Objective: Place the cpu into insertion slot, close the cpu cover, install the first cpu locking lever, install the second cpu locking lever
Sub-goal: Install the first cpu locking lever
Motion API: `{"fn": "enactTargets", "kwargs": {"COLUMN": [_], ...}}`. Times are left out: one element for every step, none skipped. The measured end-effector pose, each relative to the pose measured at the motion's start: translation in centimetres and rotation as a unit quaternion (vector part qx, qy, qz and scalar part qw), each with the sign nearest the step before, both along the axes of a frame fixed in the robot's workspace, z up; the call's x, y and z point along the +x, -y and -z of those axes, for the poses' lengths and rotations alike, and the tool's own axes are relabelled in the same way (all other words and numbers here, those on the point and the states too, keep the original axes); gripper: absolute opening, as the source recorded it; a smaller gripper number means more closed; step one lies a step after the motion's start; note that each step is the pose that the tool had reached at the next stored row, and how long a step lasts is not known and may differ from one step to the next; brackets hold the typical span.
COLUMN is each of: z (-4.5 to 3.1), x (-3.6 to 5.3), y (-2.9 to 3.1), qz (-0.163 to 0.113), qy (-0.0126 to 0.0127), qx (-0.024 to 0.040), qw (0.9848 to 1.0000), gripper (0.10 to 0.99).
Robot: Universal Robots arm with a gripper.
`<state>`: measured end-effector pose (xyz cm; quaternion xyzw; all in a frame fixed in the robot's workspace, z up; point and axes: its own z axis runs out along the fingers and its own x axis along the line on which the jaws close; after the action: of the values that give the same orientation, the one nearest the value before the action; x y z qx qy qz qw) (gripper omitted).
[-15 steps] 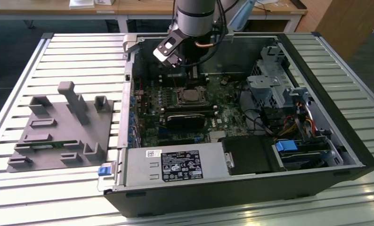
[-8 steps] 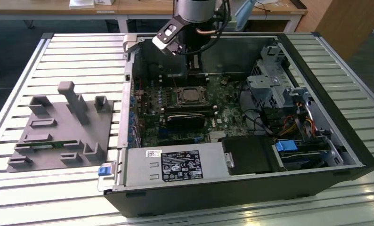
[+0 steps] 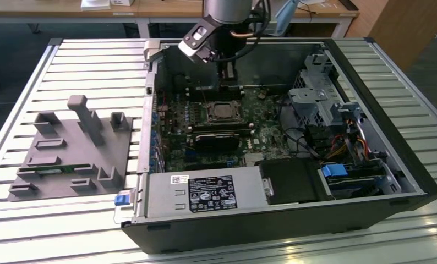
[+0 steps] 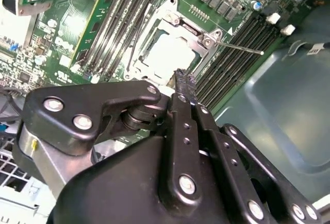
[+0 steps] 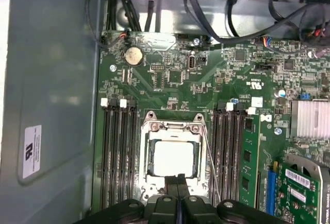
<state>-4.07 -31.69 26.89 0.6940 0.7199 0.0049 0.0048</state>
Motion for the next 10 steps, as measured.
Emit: {"fn": "enactTargets", "kwargs": {"z": [0.01, 0.00, 0.00, 0.01, 0.01, 0.01, 0.01, 0.01, 0.01, 0.01], "x": [0.00, 0.00, 0.00, 0.00, 0.00, 0.00, 0.00, 0.00, 0.00, 0.00], "y": [0.00, 0.01, 0.01, 0.01, 0.00, 0.00, 0.00, 0.01, 0.00, 0.00], "qz": [-0.004, -0.008, -0.012, -0.015, -0.019, -0.023, -0.026, -0.030, -0.033, -0.036], "qy": [-0.0007, -0.0014, -0.0017, -0.0018, -0.0019, -0.0020, -0.0020, -0.0020, -0.0020, -0.0020], "qx": [-0.0005, -0.0008, -0.0010, -0.0011, -0.0013, -0.0015, -0.0016, -0.0017, -0.0018, -0.0019], "qw": [1.0000, 1.0000, 0.9999, 0.9999, 0.9998, 0.9997, 0.9997, 0.9996, 0.9995, 0.9993], "gripper": [0.106, 0.106, 0.106, 0.106, 0.106, 0.106, 0.106, 0.106, 0.106, 0.106]}}
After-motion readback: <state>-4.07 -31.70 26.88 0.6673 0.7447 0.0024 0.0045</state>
